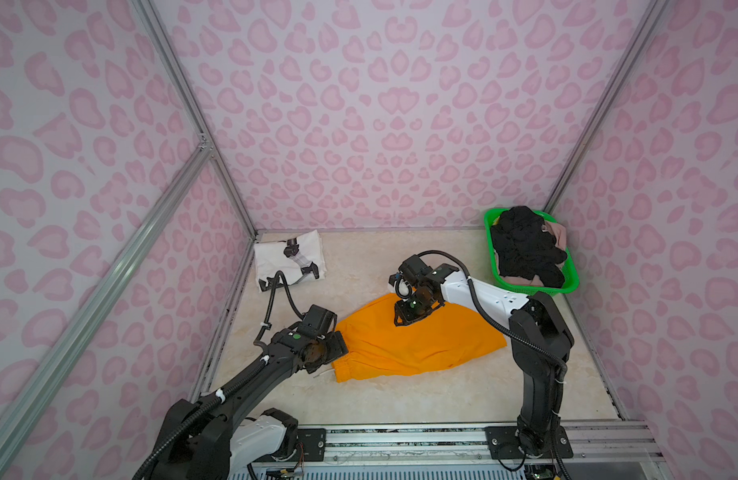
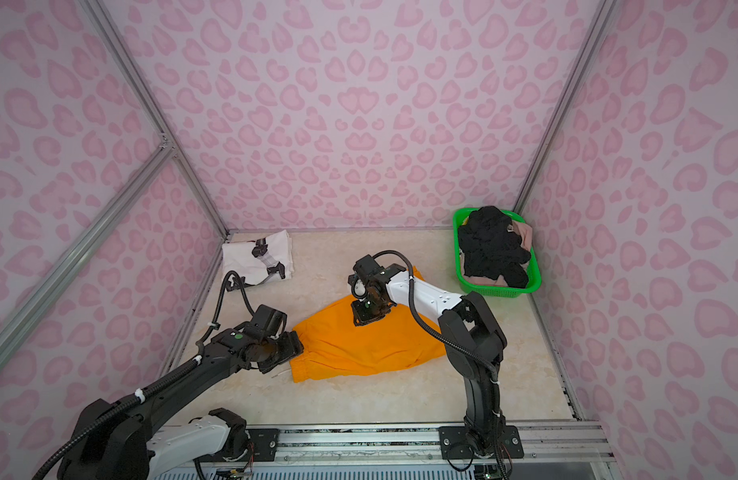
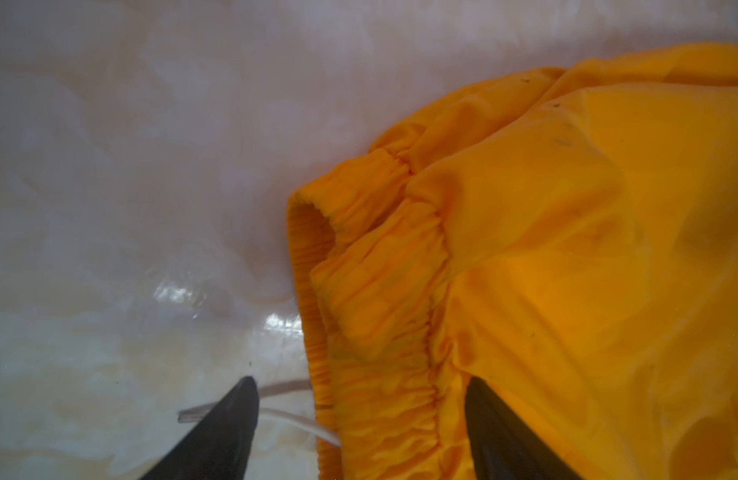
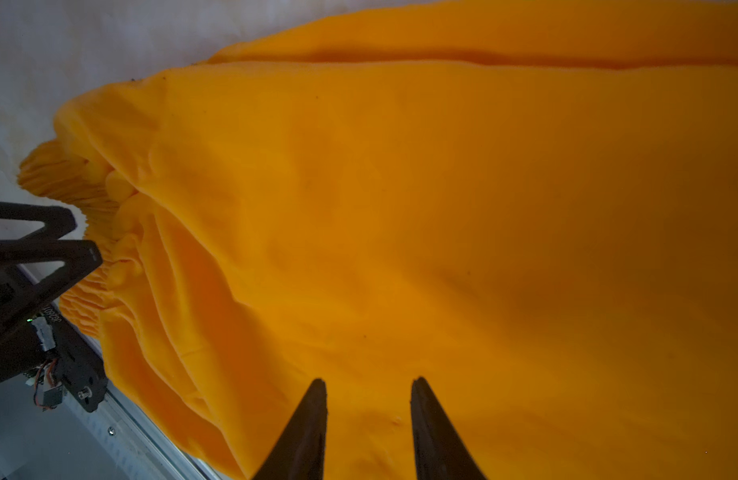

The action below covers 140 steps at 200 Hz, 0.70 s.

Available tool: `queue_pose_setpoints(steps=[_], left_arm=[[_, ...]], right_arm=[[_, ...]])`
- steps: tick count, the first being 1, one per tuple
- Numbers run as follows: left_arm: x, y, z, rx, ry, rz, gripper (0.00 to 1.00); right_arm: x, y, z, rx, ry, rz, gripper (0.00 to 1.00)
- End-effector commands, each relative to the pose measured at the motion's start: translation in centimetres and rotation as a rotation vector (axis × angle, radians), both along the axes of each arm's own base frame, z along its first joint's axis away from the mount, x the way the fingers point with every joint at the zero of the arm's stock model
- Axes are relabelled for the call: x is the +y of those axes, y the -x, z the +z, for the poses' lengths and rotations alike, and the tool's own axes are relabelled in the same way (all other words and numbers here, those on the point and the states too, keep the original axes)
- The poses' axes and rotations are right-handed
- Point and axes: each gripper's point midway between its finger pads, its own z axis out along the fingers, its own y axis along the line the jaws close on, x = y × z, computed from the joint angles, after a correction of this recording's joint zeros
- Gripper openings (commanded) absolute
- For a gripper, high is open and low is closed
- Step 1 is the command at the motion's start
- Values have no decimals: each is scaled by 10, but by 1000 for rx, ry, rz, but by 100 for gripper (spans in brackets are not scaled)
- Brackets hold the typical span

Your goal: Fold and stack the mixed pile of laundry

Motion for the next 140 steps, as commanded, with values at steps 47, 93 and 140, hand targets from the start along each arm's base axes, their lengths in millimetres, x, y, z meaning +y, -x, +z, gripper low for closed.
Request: queue_pose_setpoints(steps=[47,93,140], left_arm=[[-2,-2,-26,35,-3,3,73],[-1,4,-41,73,-14,-5,73],[-4,7,-65,144,-18,15,51]], right_arm=[[30,18,6,19,-50,63,31],[47,24,8,28,-75,90,28],[39,22,6,15,-39,74,27]])
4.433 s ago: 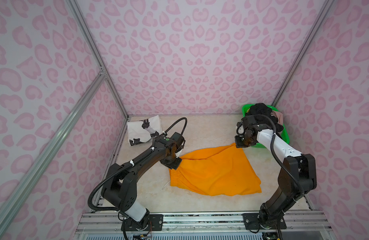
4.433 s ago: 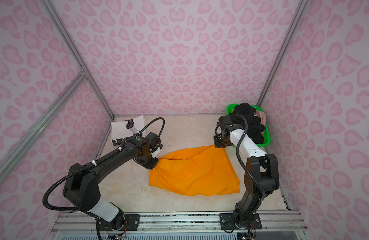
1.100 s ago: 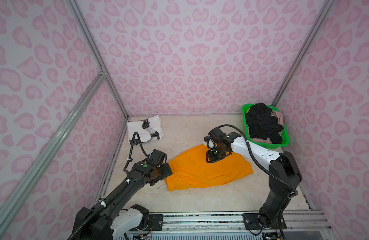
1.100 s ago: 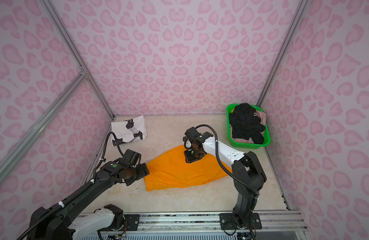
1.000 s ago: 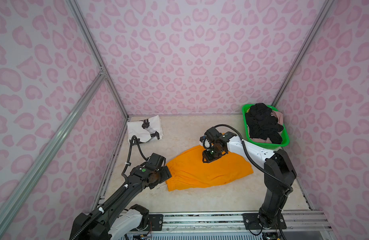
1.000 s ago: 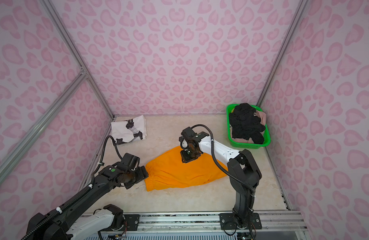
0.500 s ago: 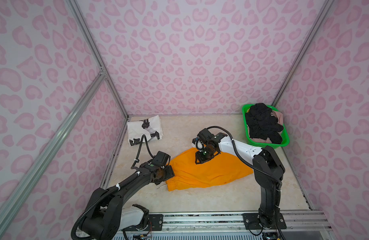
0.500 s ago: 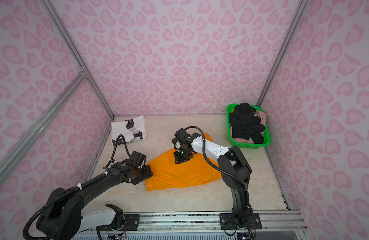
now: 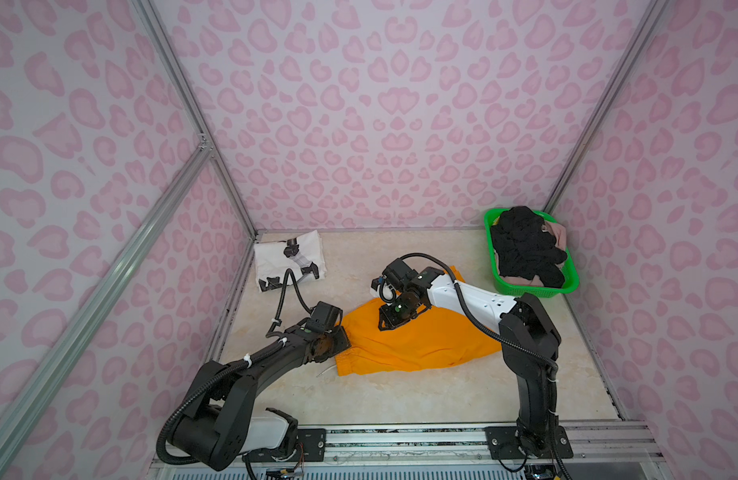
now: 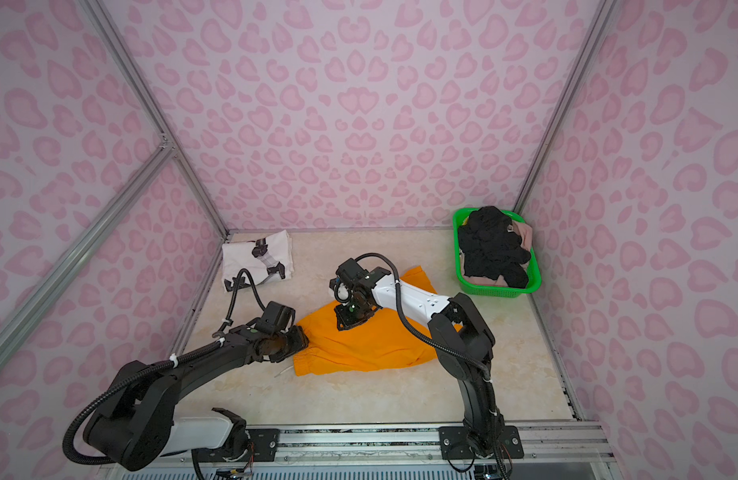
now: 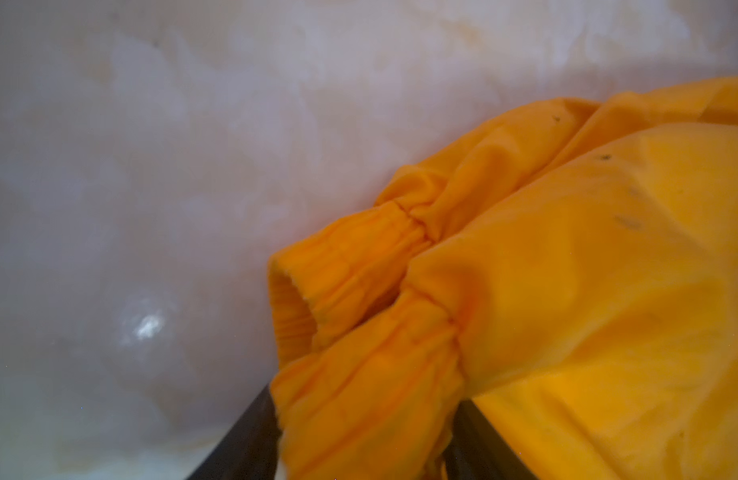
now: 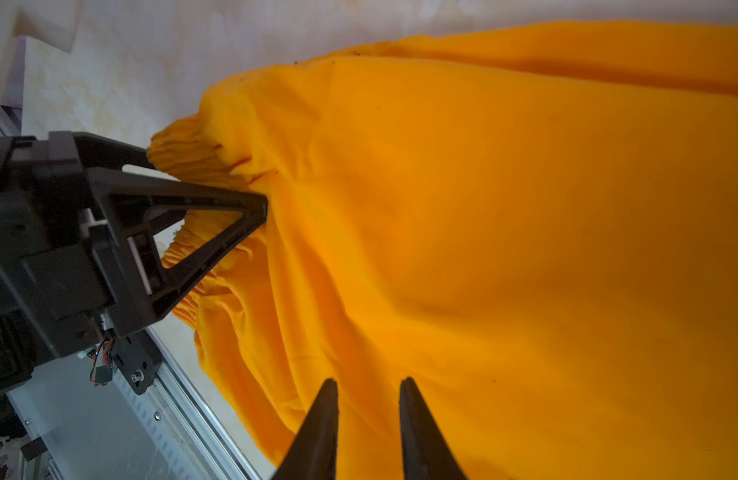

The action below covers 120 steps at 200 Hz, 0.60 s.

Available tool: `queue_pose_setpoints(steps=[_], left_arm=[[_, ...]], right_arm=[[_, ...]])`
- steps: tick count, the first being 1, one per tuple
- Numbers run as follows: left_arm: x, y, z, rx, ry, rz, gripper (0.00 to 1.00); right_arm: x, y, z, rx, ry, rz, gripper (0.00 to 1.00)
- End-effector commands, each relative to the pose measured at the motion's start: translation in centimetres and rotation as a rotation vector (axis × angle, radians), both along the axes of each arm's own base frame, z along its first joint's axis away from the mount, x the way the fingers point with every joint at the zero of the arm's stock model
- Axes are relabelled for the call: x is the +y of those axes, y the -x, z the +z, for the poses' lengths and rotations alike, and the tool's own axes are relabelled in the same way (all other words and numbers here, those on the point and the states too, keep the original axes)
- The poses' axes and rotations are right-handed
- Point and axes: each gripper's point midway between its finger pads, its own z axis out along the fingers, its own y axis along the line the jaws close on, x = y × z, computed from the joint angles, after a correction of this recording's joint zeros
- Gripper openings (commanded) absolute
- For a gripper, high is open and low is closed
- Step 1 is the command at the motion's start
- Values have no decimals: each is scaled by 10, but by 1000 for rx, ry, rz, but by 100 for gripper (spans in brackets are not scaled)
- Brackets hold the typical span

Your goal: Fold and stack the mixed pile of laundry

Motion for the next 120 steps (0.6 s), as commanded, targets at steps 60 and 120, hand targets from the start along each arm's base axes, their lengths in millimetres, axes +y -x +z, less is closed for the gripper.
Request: queue_pose_setpoints(steps=[60,120], left_arm=[[24,42,-32,229,-126,30,26],[30,26,3,223,-235,-76,15]], right_arm=[[-54,-6,-24,9,117,-116,22],[-127,-21,-42,-8,226,-227,20]])
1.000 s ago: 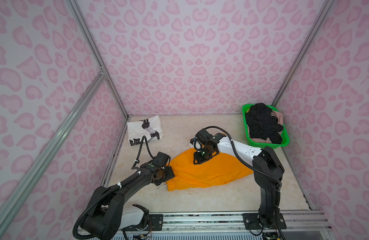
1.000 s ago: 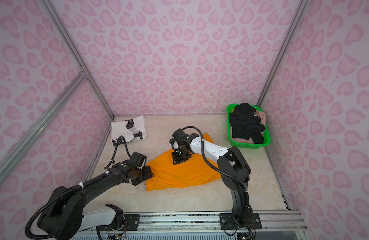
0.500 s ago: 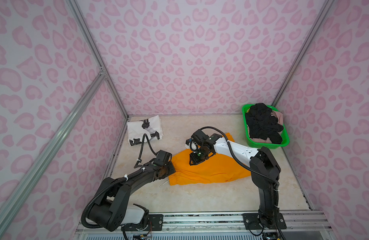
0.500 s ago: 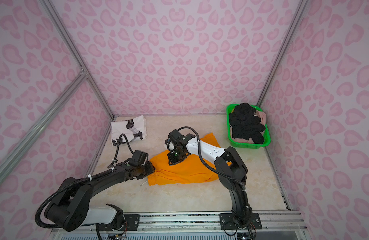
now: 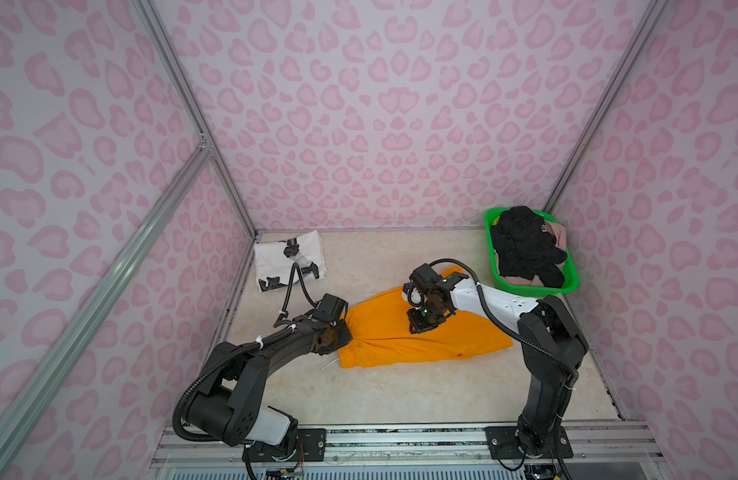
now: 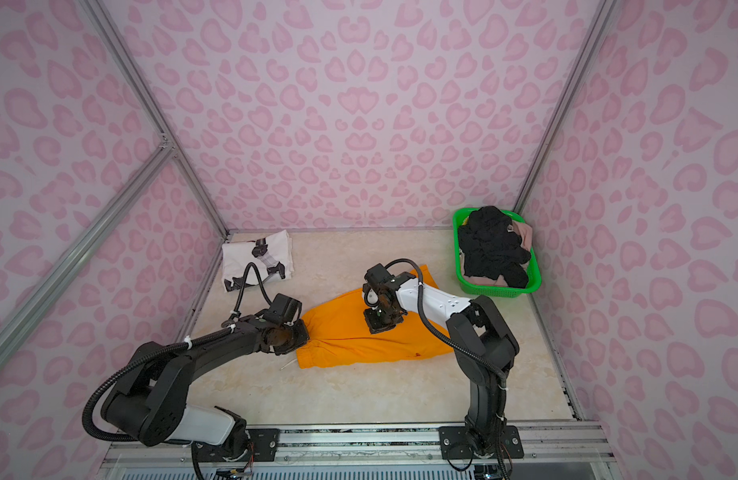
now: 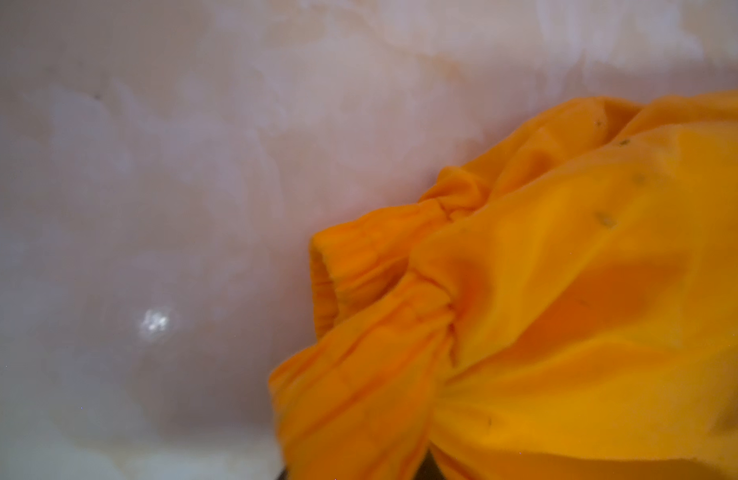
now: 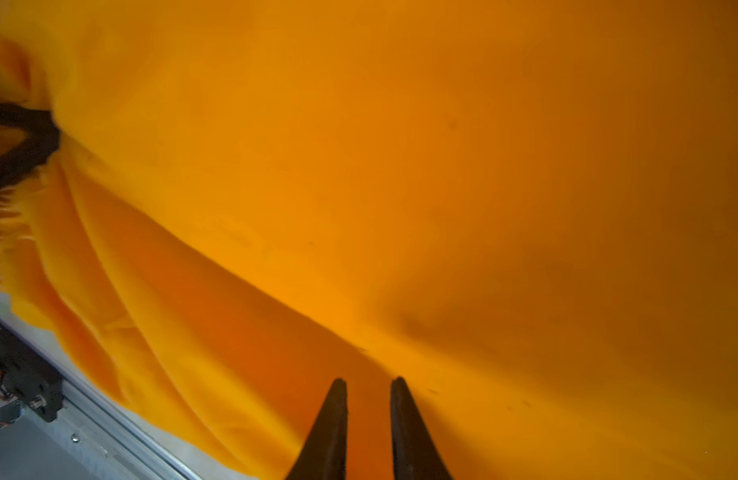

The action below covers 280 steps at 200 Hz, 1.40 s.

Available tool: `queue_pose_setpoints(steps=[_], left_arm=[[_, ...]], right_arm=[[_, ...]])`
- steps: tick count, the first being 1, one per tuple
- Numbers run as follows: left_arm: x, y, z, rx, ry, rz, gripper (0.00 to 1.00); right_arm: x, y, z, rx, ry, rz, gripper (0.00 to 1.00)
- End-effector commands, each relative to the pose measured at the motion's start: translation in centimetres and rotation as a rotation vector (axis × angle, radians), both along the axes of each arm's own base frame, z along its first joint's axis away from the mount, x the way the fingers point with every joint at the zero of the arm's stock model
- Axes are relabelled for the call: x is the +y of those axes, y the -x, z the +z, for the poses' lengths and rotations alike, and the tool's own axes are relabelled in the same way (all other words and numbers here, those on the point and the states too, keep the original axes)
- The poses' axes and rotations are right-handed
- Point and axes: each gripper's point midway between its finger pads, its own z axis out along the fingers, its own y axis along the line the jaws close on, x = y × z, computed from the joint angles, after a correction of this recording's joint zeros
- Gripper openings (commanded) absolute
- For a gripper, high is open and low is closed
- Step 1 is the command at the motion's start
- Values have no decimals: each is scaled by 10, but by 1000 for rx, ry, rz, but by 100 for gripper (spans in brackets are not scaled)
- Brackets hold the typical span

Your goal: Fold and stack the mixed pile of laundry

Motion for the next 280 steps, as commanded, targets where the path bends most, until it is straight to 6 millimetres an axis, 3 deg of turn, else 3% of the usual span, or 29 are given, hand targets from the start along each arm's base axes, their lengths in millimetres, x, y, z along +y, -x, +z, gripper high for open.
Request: queue_pose_setpoints(steps=[1,28,94,154,203,229,280], left_arm=[[29,37,-3,168,-160,-59,15],[27,31,14,162,-173,-96,6],[34,23,75,114,-233,-172,3],[29,23,82,149,-227,-204,2],[49,19,116,136,-352,-223,2],[50,10,135,98,-384,-259,2],[38,-8,172,21,-420,-317,2]], right_arm=[[-22,-7,-6,-24,51,-19,20],[-29,-14,-12,-24,54,-27,20],[-2,-6,-25,3,18,16,19],[25,-3,-13,-20,-24,55,19],[33,0,-1,-27,-74,70,19],[51,7,-3,16,-140,79,18],[114,34,-10,74,-255,118,15]])
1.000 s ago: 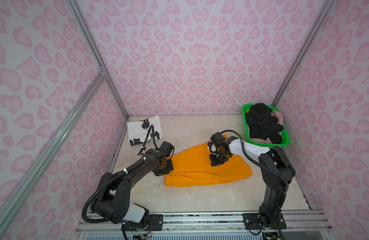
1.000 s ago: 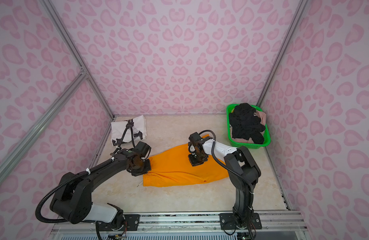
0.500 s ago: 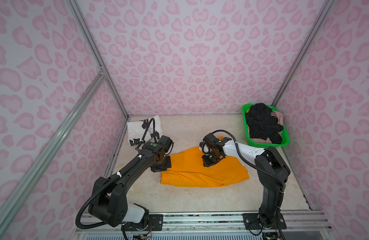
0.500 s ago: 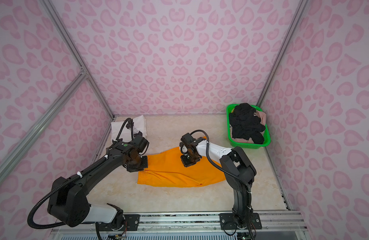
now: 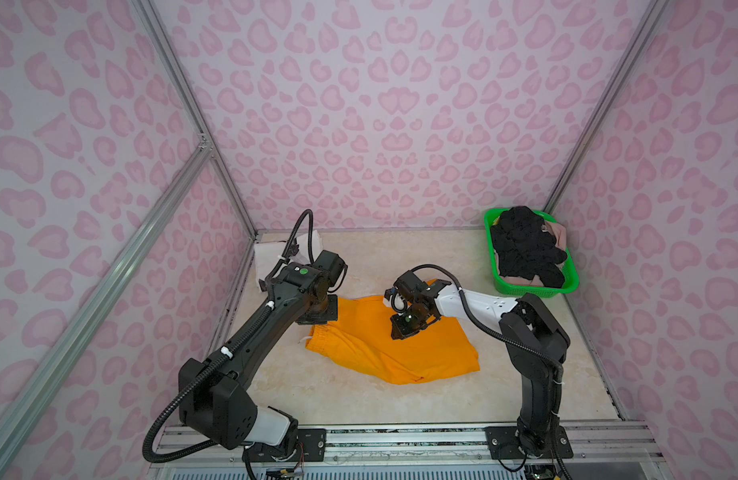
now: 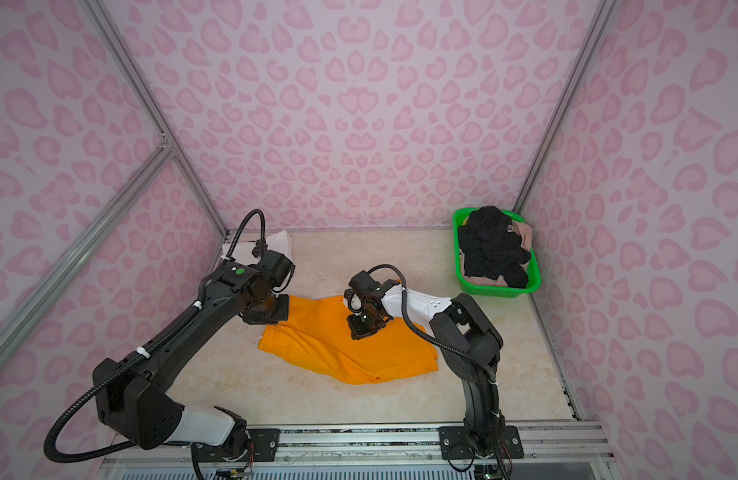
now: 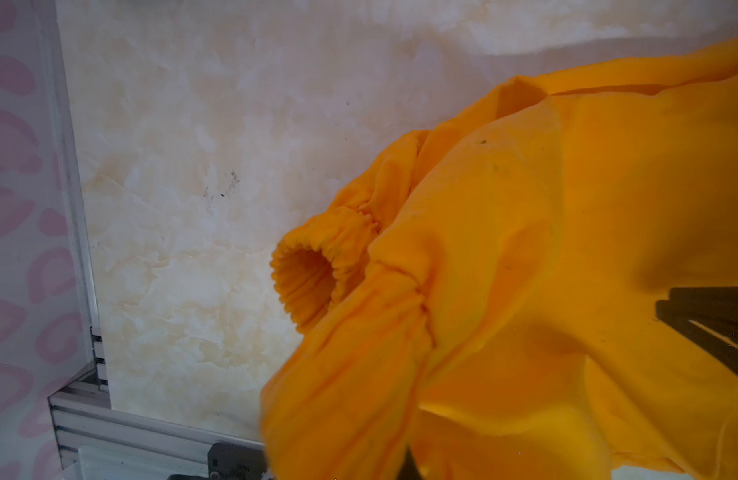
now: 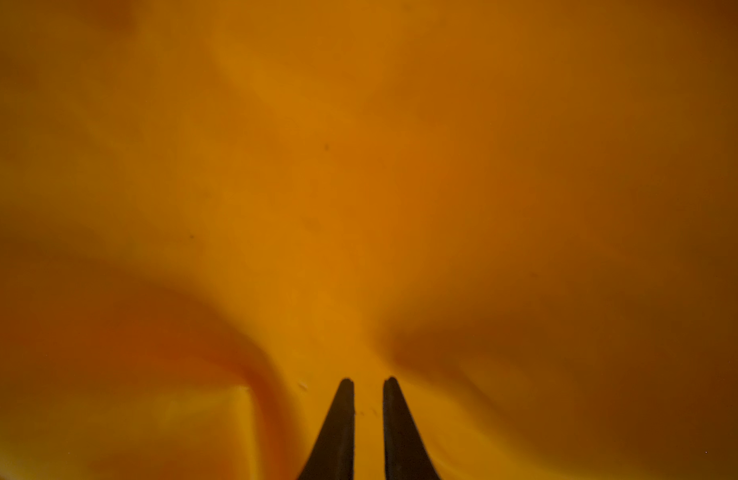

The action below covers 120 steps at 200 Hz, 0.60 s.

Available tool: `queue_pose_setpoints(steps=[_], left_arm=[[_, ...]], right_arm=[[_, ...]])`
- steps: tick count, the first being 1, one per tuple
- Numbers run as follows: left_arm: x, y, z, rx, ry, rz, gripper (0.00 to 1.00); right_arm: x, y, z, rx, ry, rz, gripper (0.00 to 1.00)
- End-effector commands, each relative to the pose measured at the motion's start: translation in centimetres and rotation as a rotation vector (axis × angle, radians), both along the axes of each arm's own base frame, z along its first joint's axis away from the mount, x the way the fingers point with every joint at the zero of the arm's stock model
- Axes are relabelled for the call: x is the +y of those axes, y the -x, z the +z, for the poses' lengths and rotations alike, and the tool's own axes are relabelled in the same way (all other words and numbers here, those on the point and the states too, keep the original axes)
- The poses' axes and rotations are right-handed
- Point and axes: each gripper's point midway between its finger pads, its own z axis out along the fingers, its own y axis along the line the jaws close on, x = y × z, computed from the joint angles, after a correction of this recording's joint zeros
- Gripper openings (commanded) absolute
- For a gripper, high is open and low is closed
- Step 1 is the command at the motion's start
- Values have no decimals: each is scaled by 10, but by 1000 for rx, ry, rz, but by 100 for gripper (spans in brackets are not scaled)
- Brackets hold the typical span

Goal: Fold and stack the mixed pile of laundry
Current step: 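Lift the waistband with the left gripper while the right gripper holds the shorts' middle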

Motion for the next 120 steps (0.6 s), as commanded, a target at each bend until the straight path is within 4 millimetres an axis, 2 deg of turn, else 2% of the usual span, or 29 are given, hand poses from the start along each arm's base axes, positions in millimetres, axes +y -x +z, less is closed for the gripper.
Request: queue_pose_setpoints(steps=[1,6,9,16,48,84,101,120], left_arm=[[3,-1,14,-5,-57,-38,2],[1,1,14,3,-66,-49,2],[-1,-3,22,-20,-58,-51,2],[-4,-3,27,-25,-58,-61,2],[-25,1,38,-29,-25,-107,2],[-43,5,39,-21,19,-100,2],[-46,5,38,-20,27,-83,2],[-47,4,36,-17,24,-77,2]], right_arm=[[28,7,-3,49,-82,-18,15],[32,6,-6,58,-91,-31,14],[35,6,-7,65,-96,-40,13],[40,4,-12,79,-110,-60,12],[63,-5,-25,90,-135,-102,10],[91,-13,-22,79,-179,-96,9],[90,-19,-10,44,-197,-99,9],[68,-28,10,-21,-182,-119,10]])
